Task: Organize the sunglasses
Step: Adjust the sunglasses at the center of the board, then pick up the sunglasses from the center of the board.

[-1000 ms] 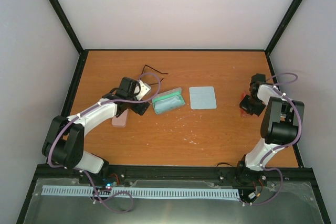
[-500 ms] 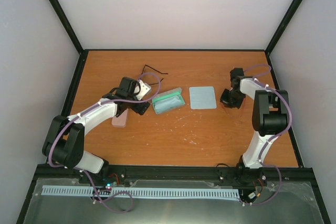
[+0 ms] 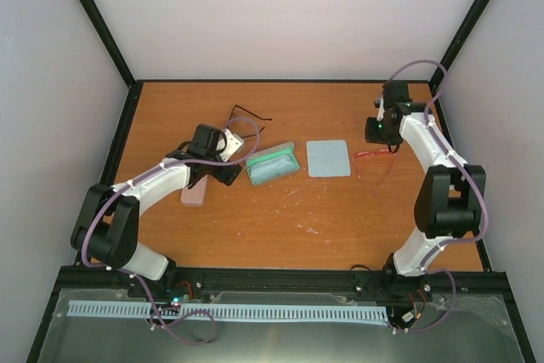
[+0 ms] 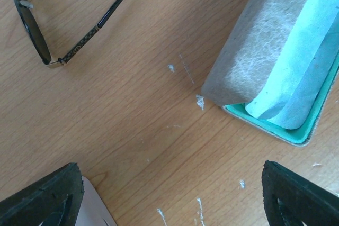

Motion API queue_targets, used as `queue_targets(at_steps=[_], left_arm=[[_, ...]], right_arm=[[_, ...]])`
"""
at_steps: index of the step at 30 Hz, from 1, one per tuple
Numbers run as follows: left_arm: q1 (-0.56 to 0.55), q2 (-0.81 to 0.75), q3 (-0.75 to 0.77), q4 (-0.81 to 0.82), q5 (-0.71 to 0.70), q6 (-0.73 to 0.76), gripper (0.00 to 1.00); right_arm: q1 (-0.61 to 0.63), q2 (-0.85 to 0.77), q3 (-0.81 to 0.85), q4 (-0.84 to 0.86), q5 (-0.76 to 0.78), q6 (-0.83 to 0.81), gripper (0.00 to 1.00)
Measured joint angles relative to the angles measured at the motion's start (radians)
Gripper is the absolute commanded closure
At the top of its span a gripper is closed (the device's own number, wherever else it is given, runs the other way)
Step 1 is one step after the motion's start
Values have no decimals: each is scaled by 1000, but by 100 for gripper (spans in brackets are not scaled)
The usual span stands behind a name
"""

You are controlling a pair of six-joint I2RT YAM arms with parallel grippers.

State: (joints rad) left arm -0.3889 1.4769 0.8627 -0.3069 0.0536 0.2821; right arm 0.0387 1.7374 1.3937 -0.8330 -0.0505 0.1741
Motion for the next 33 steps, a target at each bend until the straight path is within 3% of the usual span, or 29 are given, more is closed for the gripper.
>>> queue_targets(at_steps=[7,15,19,33], left_arm=[[61,30,11,0,19,36,9],[118,49,45,2,33,94,9],[121,61,48,4,40,103,9],[121,93,59,0,44,101,9]], right_arm=[[-19,-84,-90,102,-1,-350,52],[-58,-191,-360,220,-132,-858,51],[-102,-196,-340,226,-172,-1037,48],[-122,-35,-265,245,-163,-1327,46]])
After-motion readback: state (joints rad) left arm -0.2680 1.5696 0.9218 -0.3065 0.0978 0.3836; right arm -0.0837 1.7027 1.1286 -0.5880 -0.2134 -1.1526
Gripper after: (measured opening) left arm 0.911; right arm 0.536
